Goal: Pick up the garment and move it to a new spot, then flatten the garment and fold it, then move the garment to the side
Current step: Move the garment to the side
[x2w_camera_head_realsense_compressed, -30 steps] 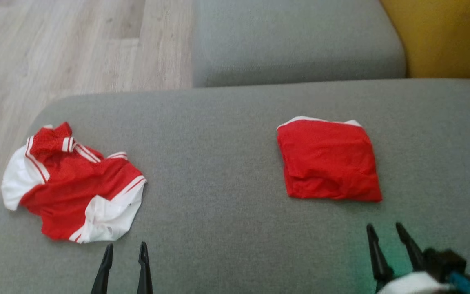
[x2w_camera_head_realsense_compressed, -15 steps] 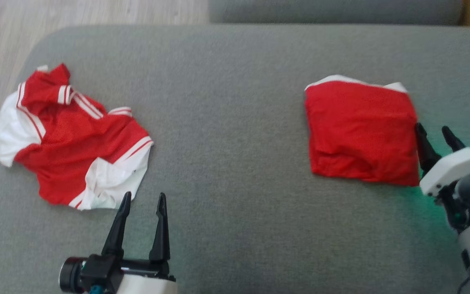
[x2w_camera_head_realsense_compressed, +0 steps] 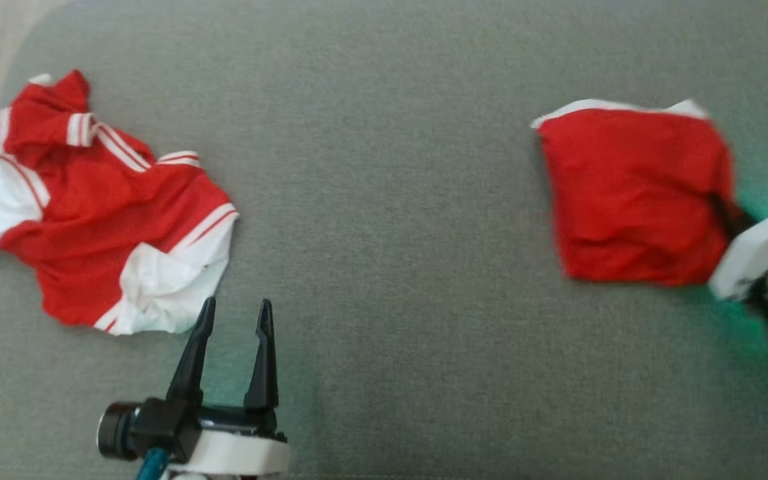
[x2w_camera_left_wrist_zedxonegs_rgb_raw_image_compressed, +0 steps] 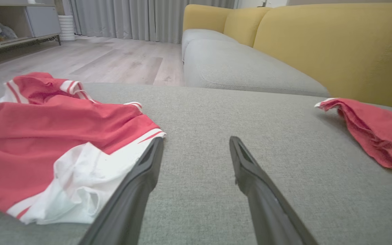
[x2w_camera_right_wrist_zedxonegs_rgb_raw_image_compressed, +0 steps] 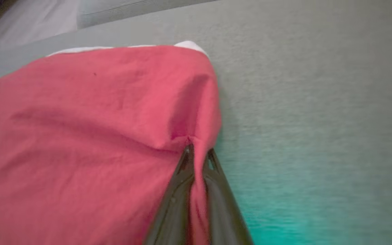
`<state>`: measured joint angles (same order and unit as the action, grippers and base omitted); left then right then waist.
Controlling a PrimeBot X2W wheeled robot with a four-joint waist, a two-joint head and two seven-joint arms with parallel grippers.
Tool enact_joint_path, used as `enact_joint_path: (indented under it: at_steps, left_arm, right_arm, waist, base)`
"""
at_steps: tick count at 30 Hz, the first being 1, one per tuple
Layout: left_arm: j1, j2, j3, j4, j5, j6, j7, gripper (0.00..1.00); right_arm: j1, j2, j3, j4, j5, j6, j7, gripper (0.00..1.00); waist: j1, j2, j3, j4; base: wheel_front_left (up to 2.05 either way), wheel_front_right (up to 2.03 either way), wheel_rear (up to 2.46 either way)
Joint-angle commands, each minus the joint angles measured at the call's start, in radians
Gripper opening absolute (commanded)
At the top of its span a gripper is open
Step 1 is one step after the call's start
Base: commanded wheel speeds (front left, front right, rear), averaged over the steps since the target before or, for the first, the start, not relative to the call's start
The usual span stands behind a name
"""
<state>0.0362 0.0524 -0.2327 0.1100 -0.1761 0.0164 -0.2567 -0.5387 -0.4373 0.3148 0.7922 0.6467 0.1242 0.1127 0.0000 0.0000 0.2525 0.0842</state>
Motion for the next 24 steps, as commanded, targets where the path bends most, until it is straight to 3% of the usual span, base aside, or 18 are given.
enact_joint_path:
  at_steps: [1, 7, 8, 15, 18, 24]
  left_arm:
    - [-0.053, -0.002, 0.026, -0.034, 0.007, -0.010, -0.005, 1.00]
    - [-0.110, -0.002, 0.019, -0.046, 0.019, -0.040, -0.005, 1.00]
    - [-0.110, -0.002, 0.019, -0.046, 0.019, -0.040, -0.005, 1.00]
    - [-0.196, -0.002, 0.024, -0.052, 0.031, -0.068, -0.005, 1.00]
    - [-0.230, -0.002, 0.028, -0.044, 0.030, -0.078, -0.005, 1.00]
    - [-0.270, -0.002, 0.033, -0.024, 0.039, -0.093, -0.005, 1.00]
  right_arm:
    - [-0.050, -0.078, 0.013, -0.011, -0.025, 0.007, -0.013, 0.00]
    - [-0.135, -0.254, 0.007, 0.002, -0.111, 0.007, 0.012, 0.00]
    - [-0.135, -0.254, 0.007, 0.002, -0.111, 0.007, 0.012, 0.00]
    - [-0.233, -0.417, -0.029, -0.068, -0.246, 0.007, 0.053, 0.00]
    - [-0.244, -0.444, -0.070, -0.106, -0.290, 0.007, 0.069, 0.00]
    - [-0.211, -0.436, -0.175, -0.146, -0.372, 0.007, 0.126, 0.00]
  waist:
    - [0.0000, 0.0000, 0.042, -0.030]
    - [0.0000, 0.0000, 0.155, -0.074]
    - [0.0000, 0.0000, 0.155, -0.074]
    - [0.0000, 0.0000, 0.276, -0.118]
    - [0.0000, 0.0000, 0.308, -0.130]
    - [0.0000, 0.0000, 0.319, -0.134]
  base:
    - [0.00, 0.00, 0.00]
    - [0.00, 0.00, 0.00]
    - [0.00, 0.00, 0.00]
    - [0.00, 0.00, 0.00]
    - [0.00, 0.00, 0.00]
    - [0.00, 0.00, 0.00]
